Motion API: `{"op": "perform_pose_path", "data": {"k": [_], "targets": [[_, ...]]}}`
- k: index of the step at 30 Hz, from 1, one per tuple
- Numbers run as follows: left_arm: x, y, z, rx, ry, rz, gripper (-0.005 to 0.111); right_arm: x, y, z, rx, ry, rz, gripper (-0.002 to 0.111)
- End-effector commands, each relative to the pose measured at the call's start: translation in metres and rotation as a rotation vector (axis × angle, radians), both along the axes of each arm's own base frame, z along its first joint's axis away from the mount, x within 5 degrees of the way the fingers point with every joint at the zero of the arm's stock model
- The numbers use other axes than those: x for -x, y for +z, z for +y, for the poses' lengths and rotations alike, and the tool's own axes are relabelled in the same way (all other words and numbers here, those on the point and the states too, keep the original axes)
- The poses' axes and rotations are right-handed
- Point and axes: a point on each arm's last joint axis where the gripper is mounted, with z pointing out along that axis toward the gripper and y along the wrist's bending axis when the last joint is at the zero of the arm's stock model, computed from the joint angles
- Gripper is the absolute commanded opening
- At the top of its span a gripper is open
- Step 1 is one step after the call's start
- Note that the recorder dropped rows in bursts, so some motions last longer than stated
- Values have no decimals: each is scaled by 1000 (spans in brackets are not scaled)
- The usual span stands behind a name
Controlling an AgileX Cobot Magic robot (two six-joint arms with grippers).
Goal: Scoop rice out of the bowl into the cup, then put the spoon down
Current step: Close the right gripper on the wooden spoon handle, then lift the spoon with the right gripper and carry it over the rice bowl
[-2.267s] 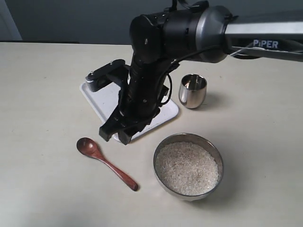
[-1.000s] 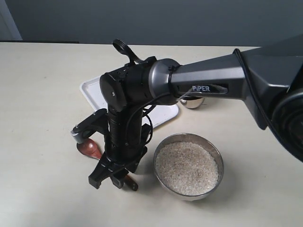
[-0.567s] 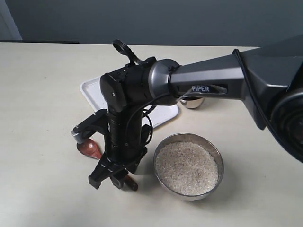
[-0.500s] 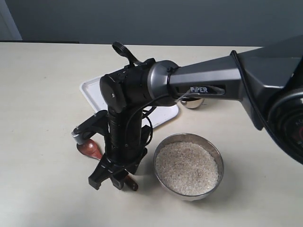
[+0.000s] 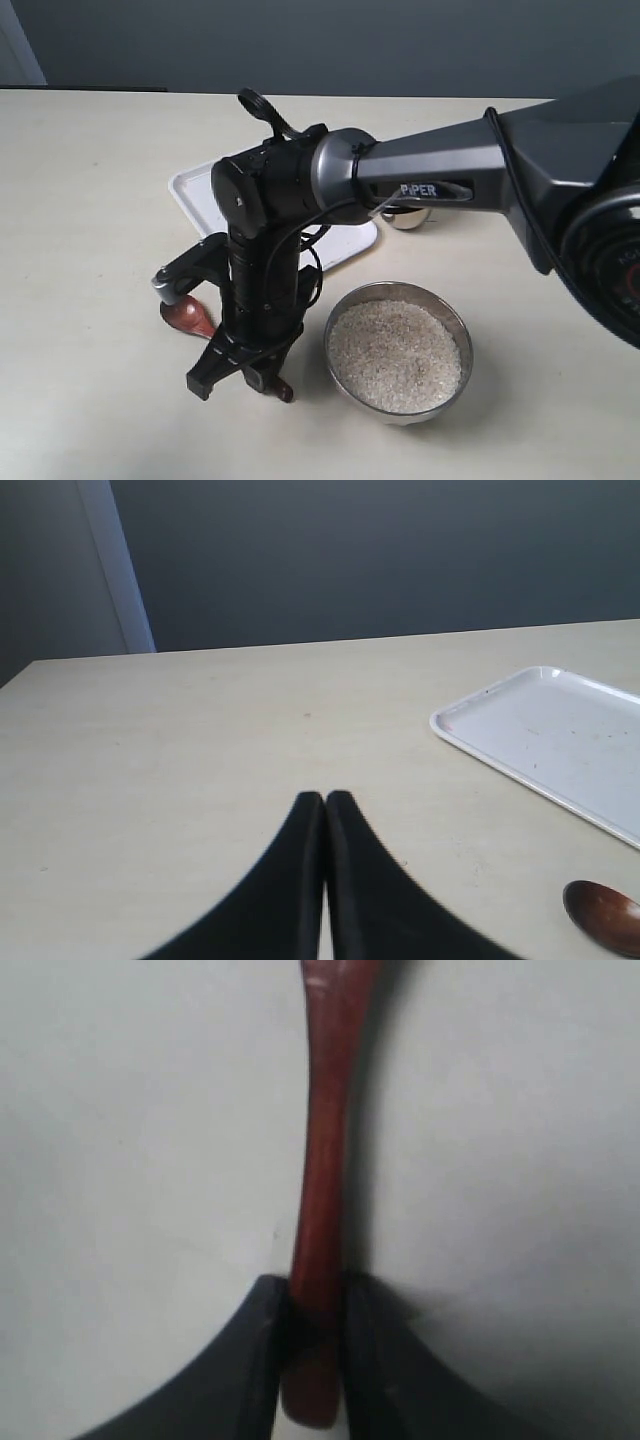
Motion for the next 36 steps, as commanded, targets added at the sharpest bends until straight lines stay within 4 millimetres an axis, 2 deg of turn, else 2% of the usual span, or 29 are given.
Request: {"op": "perform_pose_path", "data": {"k": [1,5,8,9,11,12,14,16,18,22,25,27,28,30,33,36], "targets": [[0,2,0,6,6,-16,0,1,7,-1,-1,2,4,0],[0,2,0,6,6,-16,0,3,38,-4,-51,7,-23,0],[0,2,0,6,6,-16,0,4,70,-8,-112,16,-78,0],[0,2,0,6,6,-16,0,4,90,-12,-146,26,-121,0],[0,2,0,6,6,-16,0,5,114,-20,-176,40,-177,0],[0,2,0,6,6,-16,0,5,134,-31,-161,50,-239,0],[0,2,0,6,6,-16,0,-1,159,-58,-17,12,-388,0],[0,2,0,5,6,-14,0,-14,182,-79,56,-47,-629,0],[0,2,0,5,6,-14,0,-13,203,-93,42,-55,-718,0],[0,2,0,5,6,-14,0,-8,224,-105,2,-77,-768,0],[0,2,0,5,6,-14,0,-8,220,-124,81,-51,-847,0],[0,2,0,5,6,-14,0,-5,204,-150,155,-58,-822,0],[0,2,0,5,6,-14,0,0,191,-170,199,-67,-790,0],[0,2,0,5,6,-14,0,9,180,-190,229,-73,-756,0],[0,2,0,5,6,-14,0,28,170,-209,220,-82,-695,0],[0,2,0,5,6,-14,0,44,167,-216,160,-94,-602,0]]}}
